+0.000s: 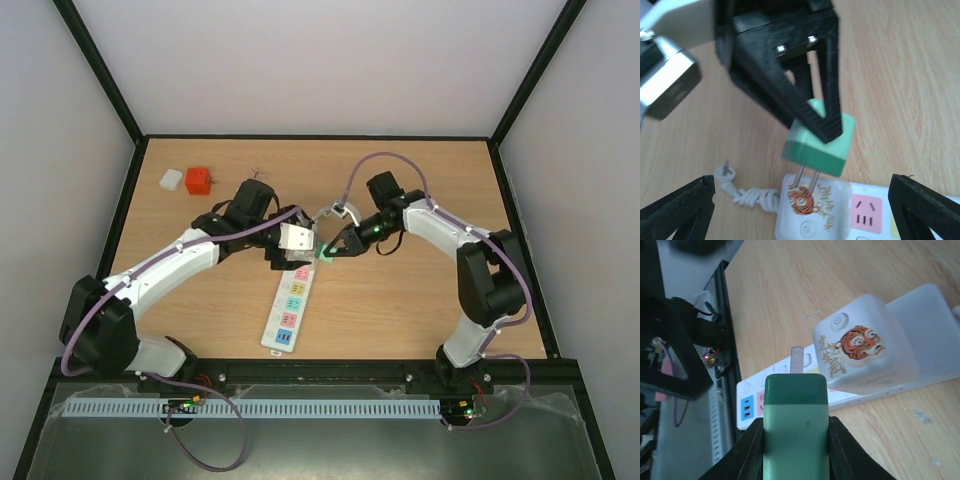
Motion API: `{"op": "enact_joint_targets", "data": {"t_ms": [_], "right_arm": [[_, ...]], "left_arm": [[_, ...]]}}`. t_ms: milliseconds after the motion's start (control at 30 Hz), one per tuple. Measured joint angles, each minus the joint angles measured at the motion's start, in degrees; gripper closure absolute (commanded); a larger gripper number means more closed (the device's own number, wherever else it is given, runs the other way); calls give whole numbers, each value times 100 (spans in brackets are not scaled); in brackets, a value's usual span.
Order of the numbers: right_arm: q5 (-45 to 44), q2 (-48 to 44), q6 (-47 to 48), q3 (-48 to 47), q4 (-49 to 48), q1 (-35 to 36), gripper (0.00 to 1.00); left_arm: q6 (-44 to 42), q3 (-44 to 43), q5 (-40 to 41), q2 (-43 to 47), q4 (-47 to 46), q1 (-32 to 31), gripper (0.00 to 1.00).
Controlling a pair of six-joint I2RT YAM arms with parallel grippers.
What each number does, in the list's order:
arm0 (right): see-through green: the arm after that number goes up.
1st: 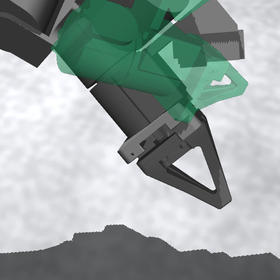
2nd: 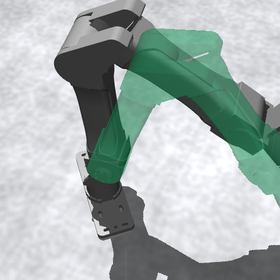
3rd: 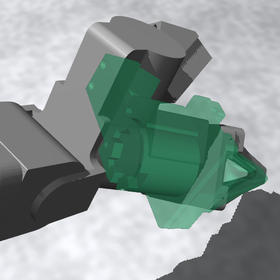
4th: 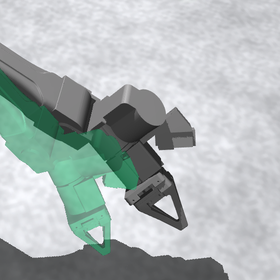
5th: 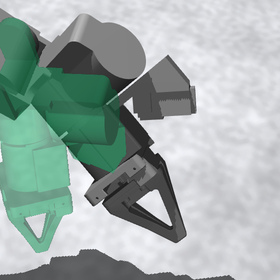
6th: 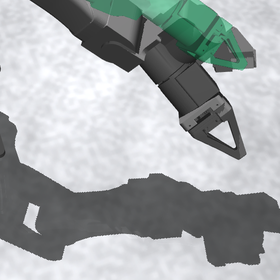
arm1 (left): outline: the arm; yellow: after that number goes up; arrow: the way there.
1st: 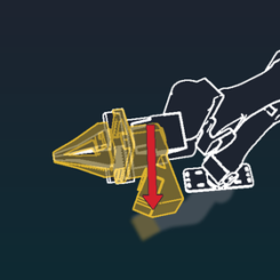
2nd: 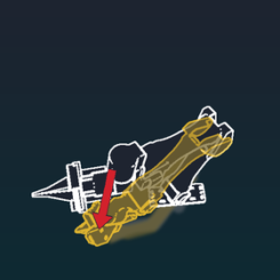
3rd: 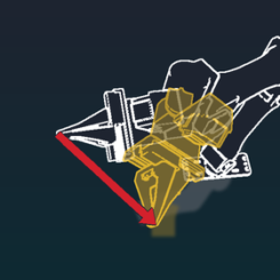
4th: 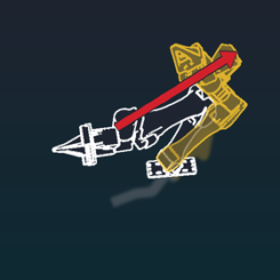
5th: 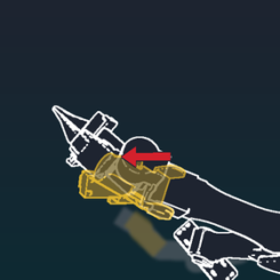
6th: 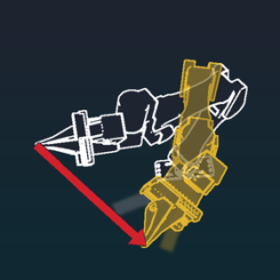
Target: Pull the plug off the socket
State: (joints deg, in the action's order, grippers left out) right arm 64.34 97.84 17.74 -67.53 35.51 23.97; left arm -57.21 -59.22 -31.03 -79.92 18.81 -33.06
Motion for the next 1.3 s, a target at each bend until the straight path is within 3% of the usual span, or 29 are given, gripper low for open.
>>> {"op": "enact_joint_targets", "data": {"t_ms": [333, 533, 733, 900, 967, 1033, 1133, 1300], "right_arm": [[710, 118, -17, -170, 304, 35, 95], [909, 166, 94, -221, 549, 116, 94], [1060, 289, 192, -262, 772, 129, 94], [1161, 568, 468, -509, 1106, 129, 71], [1189, 638, 645, -584, 1246, 129, 52], [1255, 647, 796, -621, 1377, 136, 41], [1346, 627, 949, -647, 1478, 120, 30], [1399, 479, 1036, -632, 1451, -57, 25]], "left_arm": [[-372, -201, 319, -243, 378, -570, 16], [-483, -234, 693, -415, 378, -955, 36], [-448, -240, 942, -420, 354, -1005, 49], [-424, -140, 1097, -389, 264, -1005, 56], [-341, -87, 1106, -348, 247, -994, 57], [-212, -57, 1091, -299, 238, -935, 58], [13, -9, 997, -216, 258, -660, 58], [321, 4, 680, -70, 389, 26, 58]]}}
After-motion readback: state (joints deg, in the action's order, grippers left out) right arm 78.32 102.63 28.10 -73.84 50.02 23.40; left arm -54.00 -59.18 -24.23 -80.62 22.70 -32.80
